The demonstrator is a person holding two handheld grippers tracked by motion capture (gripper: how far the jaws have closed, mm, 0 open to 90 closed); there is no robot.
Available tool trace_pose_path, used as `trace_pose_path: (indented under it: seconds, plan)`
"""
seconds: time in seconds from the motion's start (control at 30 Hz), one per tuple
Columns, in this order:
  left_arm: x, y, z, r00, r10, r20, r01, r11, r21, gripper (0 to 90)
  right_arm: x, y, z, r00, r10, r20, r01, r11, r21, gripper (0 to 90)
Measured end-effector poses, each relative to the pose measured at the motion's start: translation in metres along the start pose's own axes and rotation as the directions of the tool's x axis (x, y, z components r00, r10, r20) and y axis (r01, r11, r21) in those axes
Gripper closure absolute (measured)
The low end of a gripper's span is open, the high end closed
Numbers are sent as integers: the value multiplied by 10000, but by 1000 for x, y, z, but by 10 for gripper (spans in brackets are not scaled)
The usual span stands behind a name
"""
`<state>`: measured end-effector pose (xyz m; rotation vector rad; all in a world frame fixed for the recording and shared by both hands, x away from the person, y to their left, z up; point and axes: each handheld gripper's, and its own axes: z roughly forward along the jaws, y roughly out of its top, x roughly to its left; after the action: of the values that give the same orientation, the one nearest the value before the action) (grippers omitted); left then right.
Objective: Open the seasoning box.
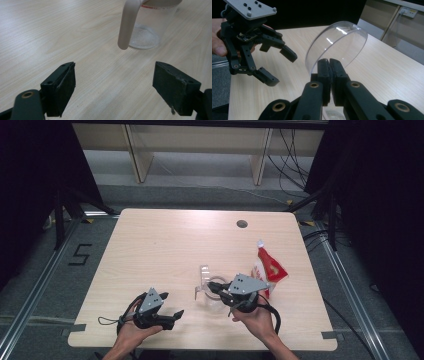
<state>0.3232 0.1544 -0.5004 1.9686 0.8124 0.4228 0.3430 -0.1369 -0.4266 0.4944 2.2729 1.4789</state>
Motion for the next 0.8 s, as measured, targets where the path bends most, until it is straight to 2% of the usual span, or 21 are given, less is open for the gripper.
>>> trace_pose_path:
  seconds: [0.07, 0.1, 0.17, 0.2, 0.23, 0.27, 0.3, 0.33, 0.43, 0.5, 0.53, 0.6, 0.63, 0.67, 0.7, 0.77, 0.8]
  plan:
    - [1, -1, 1, 9999, -109, 7, 109, 9999, -1, 181, 2, 0, 4, 9999, -127, -63, 126, 9999, -72, 871]
    - [0, -2, 1, 9995, -300, 12, 300, 9995, 40, 177, 3, 0, 4, 9998, -96, -145, 96, 10000, 24, 867]
    - [1, -2, 1, 9999, -119, 47, 119, 9999, 11, 170, 4, 1, 6, 9995, -237, -223, 239, 9997, 77, 861]
    - [1, -2, 1, 10000, -74, 49, 74, 10000, 50, 170, 6, 0, 6, 9998, -103, -184, 105, 9999, 98, 858]
    - [2, -2, 1, 9999, -102, -38, 103, 9997, 222, 170, 5, 0, 6, 9998, -173, -135, 174, 9998, 88, 854]
    - [0, -2, 1, 9995, -302, 64, 302, 9995, 20, 170, 5, 0, 6, 9999, -131, -69, 131, 9999, -11, 848]
    - [1, -2, 1, 9999, -157, 29, 157, 9999, 15, 170, 4, -1, 4, 9998, -169, -107, 170, 9998, 51, 840]
    - [2, -1, 1, 10000, -32, 15, 32, 10000, 11, 170, 3, -1, 3, 9999, -103, -18, 103, 9999, -32, 828]
    - [2, -2, 1, 9999, -94, 46, 94, 10000, -29, 170, 2, -4, -3, 9999, 44, 145, -44, 10000, -60, 780]
    - [1, -2, 1, 9995, -314, 31, 314, 9995, -74, 170, 1, -8, -8, 9993, 121, 366, -116, 9998, -132, 754]
    - [3, -2, 1, 9999, -99, -46, 99, 9999, 62, 169, 0, -10, -11, 9987, 259, 434, -254, 9996, -118, 741]
    - [1, -2, 1, 9997, -229, -21, 229, 9997, -26, 168, -1, -13, -15, 9972, 402, 630, -392, 9991, -163, 704]
    - [2, -1, 1, 9999, -104, -54, 104, 9999, 69, 168, -2, -14, -18, 9976, 380, 583, -377, 9993, -71, 689]
    - [1, -1, 1, 9998, -214, 55, 215, 9998, -45, 167, -4, -16, -21, 9971, 472, 601, -467, 9989, -85, 671]
    - [2, -1, 1, 9999, -85, 76, 86, 10000, -48, 167, -4, -18, -23, 9954, 533, 792, -520, 9985, -191, 647]
    - [2, -1, 1, 9998, -135, 140, 136, 9999, -92, 167, -4, -22, -29, 9936, 693, 889, -691, 9976, -51, 611]
    - [2, -1, 1, 9998, -107, 141, 108, 9999, -91, 167, -6, -25, -32, 9944, 409, 970, -403, 9992, -82, 596]
